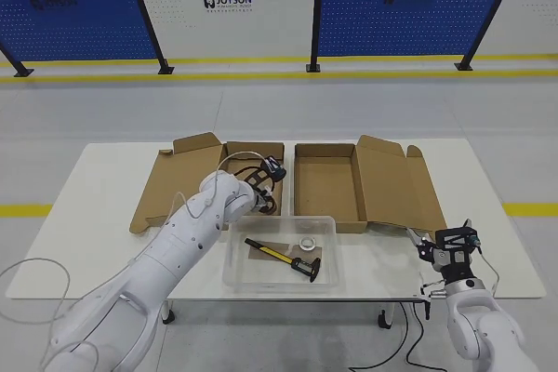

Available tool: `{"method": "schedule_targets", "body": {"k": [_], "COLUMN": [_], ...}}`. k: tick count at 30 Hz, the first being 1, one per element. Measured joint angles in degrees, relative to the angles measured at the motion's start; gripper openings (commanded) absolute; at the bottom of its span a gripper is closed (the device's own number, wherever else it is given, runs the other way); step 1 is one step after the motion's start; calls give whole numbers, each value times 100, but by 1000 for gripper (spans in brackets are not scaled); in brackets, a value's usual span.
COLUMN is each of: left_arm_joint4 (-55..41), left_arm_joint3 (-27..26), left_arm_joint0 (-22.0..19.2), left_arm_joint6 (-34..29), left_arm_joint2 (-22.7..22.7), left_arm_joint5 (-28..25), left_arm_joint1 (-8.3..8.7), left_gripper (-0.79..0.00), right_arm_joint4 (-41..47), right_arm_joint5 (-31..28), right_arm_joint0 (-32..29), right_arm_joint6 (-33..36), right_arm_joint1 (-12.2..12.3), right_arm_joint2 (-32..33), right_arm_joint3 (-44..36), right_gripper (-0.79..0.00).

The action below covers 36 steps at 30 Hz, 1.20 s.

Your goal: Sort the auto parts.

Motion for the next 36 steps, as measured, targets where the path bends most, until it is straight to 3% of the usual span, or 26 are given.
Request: {"method": "schedule_targets", "body": {"k": [21,24,30,33,34,36], "left_arm_joint4": [6,37,114,183,228,332], "left_arm_joint3": [617,635,266,-104,-299,-645], "left_arm_joint0": [-255,-270,-190,-71,0,145], "left_arm_joint6": [97,128,189,237,261,294], "left_arm_joint2": [97,73,-75,-240,-326,-475], "left_arm_joint5": [19,67,266,417,489,608], "left_arm_joint1": [-310,-329,-303,-236,-198,-126], "left_gripper": [-690,-640,-554,-539,-477,-486], "right_arm_joint4": [0,0,0,0,0,0], "right_arm_joint5": [0,0,0,0,0,0], "right_arm_joint0": [0,0,0,0,0,0], "right_arm_joint6": [0,0,0,0,0,0], "right_arm_joint1": [0,0,0,0,0,0], "right_arm_joint2": [0,0,0,0,0,0], "right_arm_joint3": [0,0,0,0,0,0], "right_gripper": [0,0,0,0,0,0]}}
